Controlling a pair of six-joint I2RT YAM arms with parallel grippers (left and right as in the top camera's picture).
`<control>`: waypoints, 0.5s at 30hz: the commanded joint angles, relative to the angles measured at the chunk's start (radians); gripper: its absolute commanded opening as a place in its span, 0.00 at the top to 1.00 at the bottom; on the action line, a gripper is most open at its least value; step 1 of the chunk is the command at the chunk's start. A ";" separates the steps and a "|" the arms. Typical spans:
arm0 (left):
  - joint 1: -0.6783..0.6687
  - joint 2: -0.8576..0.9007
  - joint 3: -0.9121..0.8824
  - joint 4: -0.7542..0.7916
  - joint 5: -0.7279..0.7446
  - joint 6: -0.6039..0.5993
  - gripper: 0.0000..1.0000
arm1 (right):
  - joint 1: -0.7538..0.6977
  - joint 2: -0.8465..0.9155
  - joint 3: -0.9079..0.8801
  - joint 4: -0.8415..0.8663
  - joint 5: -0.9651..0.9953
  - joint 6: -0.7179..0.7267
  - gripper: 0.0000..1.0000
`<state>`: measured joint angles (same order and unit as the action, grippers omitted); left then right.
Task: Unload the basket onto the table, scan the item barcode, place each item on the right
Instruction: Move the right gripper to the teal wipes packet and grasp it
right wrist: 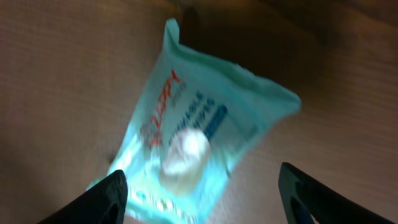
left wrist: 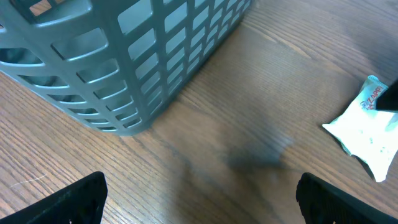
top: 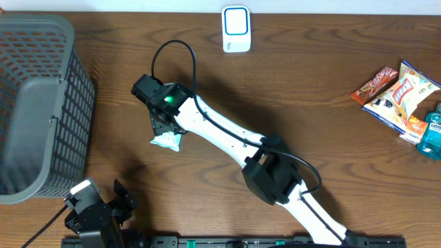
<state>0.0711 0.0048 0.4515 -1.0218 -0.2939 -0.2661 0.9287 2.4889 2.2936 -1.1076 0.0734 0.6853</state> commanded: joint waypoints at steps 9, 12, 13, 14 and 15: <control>0.002 -0.001 0.010 0.000 -0.009 -0.009 0.03 | -0.019 0.089 0.000 0.016 0.034 0.063 0.83; 0.002 -0.001 0.010 0.000 -0.009 -0.009 0.03 | -0.028 0.111 0.000 -0.037 0.059 0.063 0.97; 0.002 -0.001 0.010 0.000 -0.009 -0.009 0.03 | -0.031 0.111 0.000 -0.057 0.084 0.063 0.99; 0.002 -0.001 0.010 0.000 -0.009 -0.009 0.03 | -0.033 0.111 0.000 -0.076 0.109 0.063 0.99; 0.002 -0.001 0.010 0.000 -0.009 -0.009 0.03 | -0.035 0.111 0.000 -0.101 0.143 0.063 0.99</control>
<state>0.0711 0.0048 0.4515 -1.0214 -0.2939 -0.2661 0.9173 2.5591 2.2967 -1.1511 0.1028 0.7391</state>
